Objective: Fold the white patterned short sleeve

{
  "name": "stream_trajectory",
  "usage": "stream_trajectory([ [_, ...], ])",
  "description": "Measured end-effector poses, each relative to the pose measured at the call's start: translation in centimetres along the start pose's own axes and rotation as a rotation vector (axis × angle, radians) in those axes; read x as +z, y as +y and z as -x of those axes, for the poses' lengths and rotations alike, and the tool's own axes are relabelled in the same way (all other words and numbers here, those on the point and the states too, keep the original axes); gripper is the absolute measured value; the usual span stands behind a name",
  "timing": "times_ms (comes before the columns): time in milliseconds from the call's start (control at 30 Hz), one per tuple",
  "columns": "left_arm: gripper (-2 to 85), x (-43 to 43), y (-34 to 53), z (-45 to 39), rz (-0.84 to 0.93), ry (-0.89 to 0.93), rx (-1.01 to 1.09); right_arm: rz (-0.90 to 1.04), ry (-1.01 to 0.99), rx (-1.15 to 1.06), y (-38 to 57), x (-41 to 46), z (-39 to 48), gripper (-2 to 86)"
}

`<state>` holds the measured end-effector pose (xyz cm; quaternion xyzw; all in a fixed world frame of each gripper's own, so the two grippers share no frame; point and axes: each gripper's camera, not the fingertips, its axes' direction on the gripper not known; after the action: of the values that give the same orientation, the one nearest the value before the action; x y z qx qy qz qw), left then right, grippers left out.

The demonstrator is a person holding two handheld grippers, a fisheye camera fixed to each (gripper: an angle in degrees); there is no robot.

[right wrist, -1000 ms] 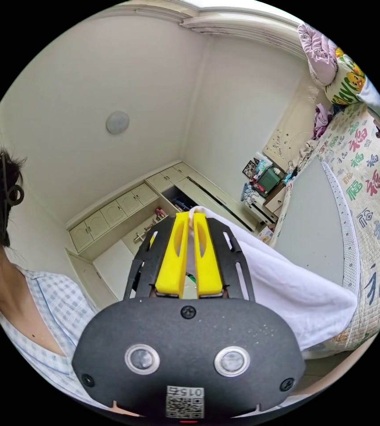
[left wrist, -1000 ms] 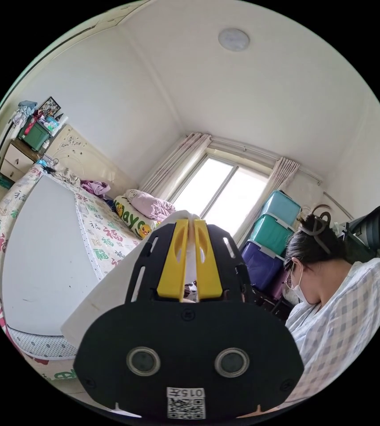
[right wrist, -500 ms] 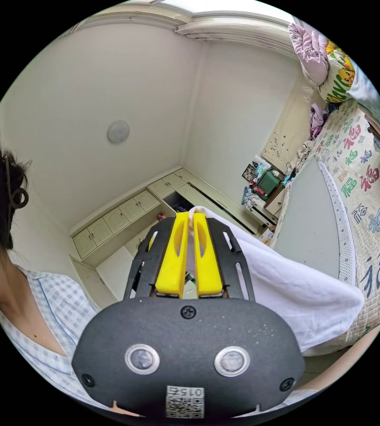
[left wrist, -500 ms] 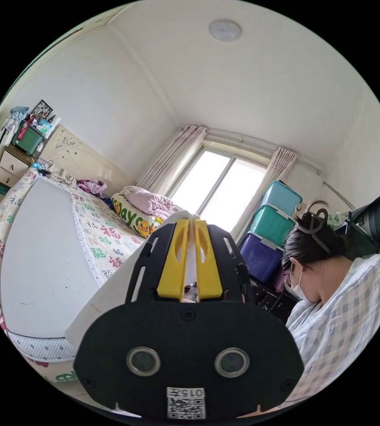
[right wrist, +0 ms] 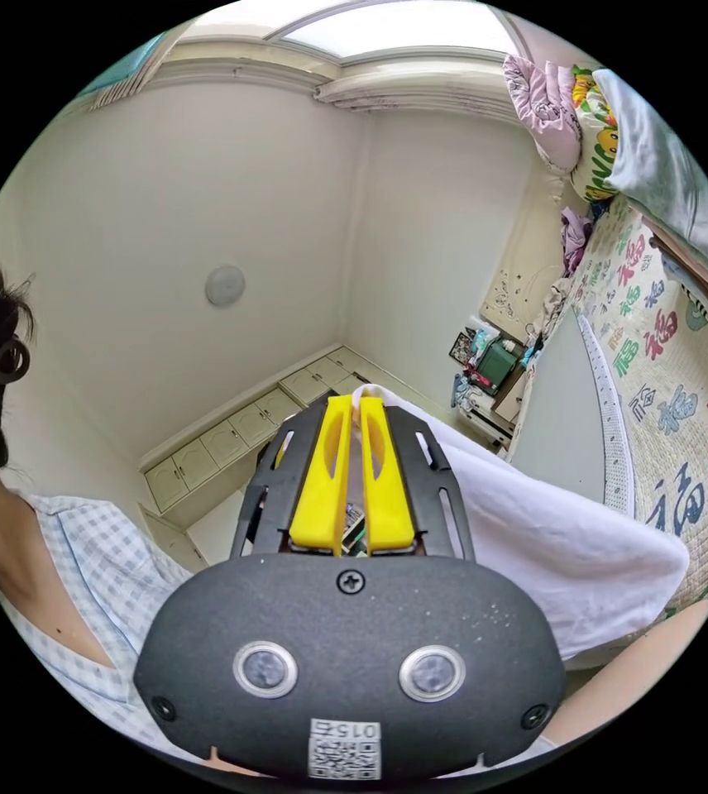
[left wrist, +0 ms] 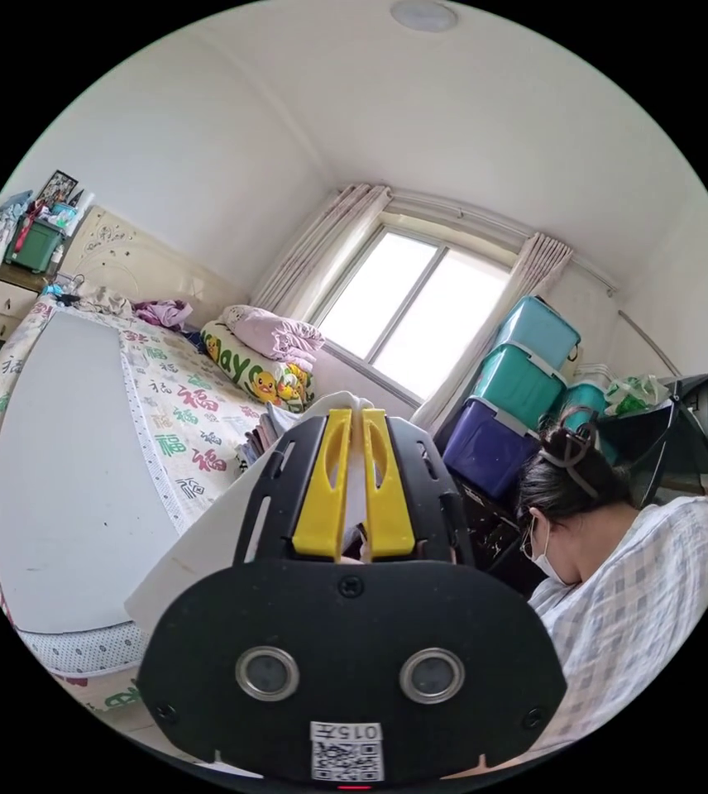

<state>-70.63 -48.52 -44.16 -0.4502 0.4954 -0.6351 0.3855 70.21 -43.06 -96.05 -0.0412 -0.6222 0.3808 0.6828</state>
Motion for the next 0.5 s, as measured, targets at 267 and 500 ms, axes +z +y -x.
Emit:
stream_trajectory([
  [267, 0.4, 3.2, 0.2, -0.7, 0.005, 0.065, -0.046, 0.005, 0.011, -0.016, -0.2, -1.5, 1.6, 0.5],
  [500, 0.3, 0.1, -0.5, -1.4, -0.042, 0.077, 0.004, 0.064, 0.015, -0.051, -1.2, 2.5, 4.0, 0.5],
])
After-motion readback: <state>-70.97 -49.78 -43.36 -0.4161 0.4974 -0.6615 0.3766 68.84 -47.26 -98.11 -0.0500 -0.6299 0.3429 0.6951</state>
